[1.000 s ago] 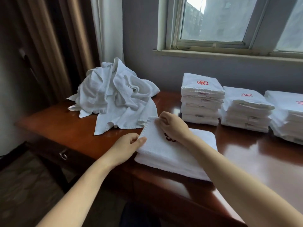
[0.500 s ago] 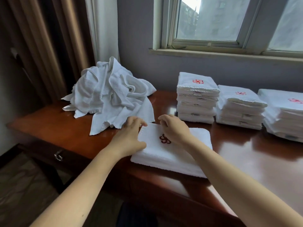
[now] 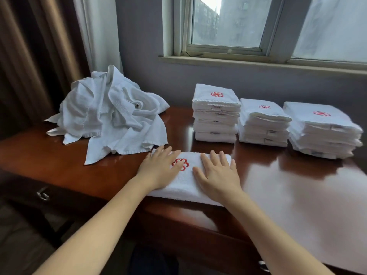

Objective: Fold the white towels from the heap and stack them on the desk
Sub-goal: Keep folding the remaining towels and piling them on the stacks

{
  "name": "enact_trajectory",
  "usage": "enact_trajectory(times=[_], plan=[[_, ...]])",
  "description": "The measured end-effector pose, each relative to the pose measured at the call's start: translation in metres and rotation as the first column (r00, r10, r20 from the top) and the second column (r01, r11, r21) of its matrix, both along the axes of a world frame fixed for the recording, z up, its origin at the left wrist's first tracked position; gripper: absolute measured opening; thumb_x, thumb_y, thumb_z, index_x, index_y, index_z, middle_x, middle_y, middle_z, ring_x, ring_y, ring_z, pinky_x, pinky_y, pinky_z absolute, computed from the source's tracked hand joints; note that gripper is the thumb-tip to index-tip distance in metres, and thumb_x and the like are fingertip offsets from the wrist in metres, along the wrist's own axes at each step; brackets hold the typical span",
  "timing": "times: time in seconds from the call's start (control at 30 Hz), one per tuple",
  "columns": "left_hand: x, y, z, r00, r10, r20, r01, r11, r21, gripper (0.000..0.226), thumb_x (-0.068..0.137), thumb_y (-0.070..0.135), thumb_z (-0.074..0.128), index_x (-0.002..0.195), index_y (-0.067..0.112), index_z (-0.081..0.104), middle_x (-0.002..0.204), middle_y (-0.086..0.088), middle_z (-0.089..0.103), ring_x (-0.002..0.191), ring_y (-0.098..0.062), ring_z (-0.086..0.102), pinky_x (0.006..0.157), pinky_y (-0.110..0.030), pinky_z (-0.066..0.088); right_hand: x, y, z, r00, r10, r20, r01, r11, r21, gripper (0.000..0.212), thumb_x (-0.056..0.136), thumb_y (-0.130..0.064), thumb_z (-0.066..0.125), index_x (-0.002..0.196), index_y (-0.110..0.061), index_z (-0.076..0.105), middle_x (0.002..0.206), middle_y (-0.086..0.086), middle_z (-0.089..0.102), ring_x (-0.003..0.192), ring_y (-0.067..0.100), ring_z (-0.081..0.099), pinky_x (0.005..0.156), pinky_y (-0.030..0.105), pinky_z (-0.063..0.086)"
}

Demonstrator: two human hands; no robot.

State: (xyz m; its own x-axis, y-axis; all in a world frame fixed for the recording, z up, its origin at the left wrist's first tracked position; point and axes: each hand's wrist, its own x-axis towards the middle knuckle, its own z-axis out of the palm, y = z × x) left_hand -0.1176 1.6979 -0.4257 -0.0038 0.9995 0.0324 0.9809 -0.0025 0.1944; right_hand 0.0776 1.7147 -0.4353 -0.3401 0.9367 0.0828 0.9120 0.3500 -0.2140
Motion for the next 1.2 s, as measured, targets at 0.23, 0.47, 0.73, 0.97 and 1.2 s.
enact_trajectory(times=[0.23, 0.47, 0.73, 0.97, 1.2], plan=[[-0.023, -0.002, 0.000, 0.948, 0.051, 0.314, -0.030, 0.997, -0.069, 0.055, 0.100, 0.056, 0.033, 0.153, 0.041, 0.026, 0.164, 0.012, 0.009, 0.151, -0.016, 0.002, 0.120, -0.040, 0.007, 0.005, 0.014, 0.003, 0.992, 0.073, -0.103, -0.071, 0.997, 0.025, 0.062, 0.096, -0.063, 0.027, 0.150, -0.033, 0.031, 0.161, 0.002, 0.023, 0.150, 0.026, 0.008, 0.119, 0.051, 0.002], [-0.005, -0.005, -0.007, 0.923, 0.166, 0.347, -0.171, 0.985, -0.016, 0.058, 0.098, 0.055, 0.040, 0.152, 0.037, 0.030, 0.163, 0.009, 0.014, 0.150, -0.019, 0.009, 0.119, -0.038, 0.012, 0.023, -0.010, 0.005, 0.903, 0.372, -0.215, -0.281, 0.889, 0.361, 0.042, 0.099, -0.043, 0.042, 0.138, -0.031, 0.054, 0.145, -0.006, 0.051, 0.136, 0.015, 0.040, 0.116, 0.033, 0.025], [0.050, -0.019, -0.008, 0.905, 0.323, 0.278, -0.300, 0.946, -0.122, 0.083, 0.096, 0.064, 0.033, 0.158, 0.018, 0.003, 0.164, -0.006, -0.014, 0.146, -0.040, -0.025, 0.118, -0.051, -0.006, 0.040, -0.022, -0.003, 0.963, 0.049, -0.264, -0.047, 0.999, 0.016, 0.049, 0.099, -0.059, 0.021, 0.141, -0.044, 0.040, 0.160, -0.006, 0.023, 0.151, 0.018, -0.001, 0.110, 0.057, -0.022], [0.064, -0.036, 0.008, 0.966, 0.249, -0.076, -0.249, 0.968, 0.004, 0.071, 0.095, 0.069, 0.023, 0.144, 0.020, 0.038, 0.144, -0.017, 0.042, 0.141, -0.038, 0.030, 0.118, -0.055, -0.008, 0.079, -0.012, -0.002, 0.991, -0.025, -0.128, 0.008, 0.992, -0.130, 0.061, 0.094, -0.052, 0.032, 0.152, -0.048, 0.013, 0.165, -0.004, -0.007, 0.148, 0.022, -0.022, 0.113, 0.057, -0.019], [0.056, -0.048, 0.021, 0.955, 0.130, 0.268, -0.092, 0.984, -0.152, 0.063, 0.089, 0.063, 0.050, 0.139, 0.025, 0.043, 0.112, 0.006, 0.058, 0.102, -0.015, 0.059, 0.078, -0.031, 0.047, 0.104, -0.018, 0.011, 0.920, -0.227, -0.320, 0.183, 0.970, -0.162, 0.062, 0.094, -0.034, 0.048, 0.152, -0.028, 0.030, 0.158, 0.015, 0.027, 0.146, 0.030, 0.023, 0.118, 0.042, 0.021]])
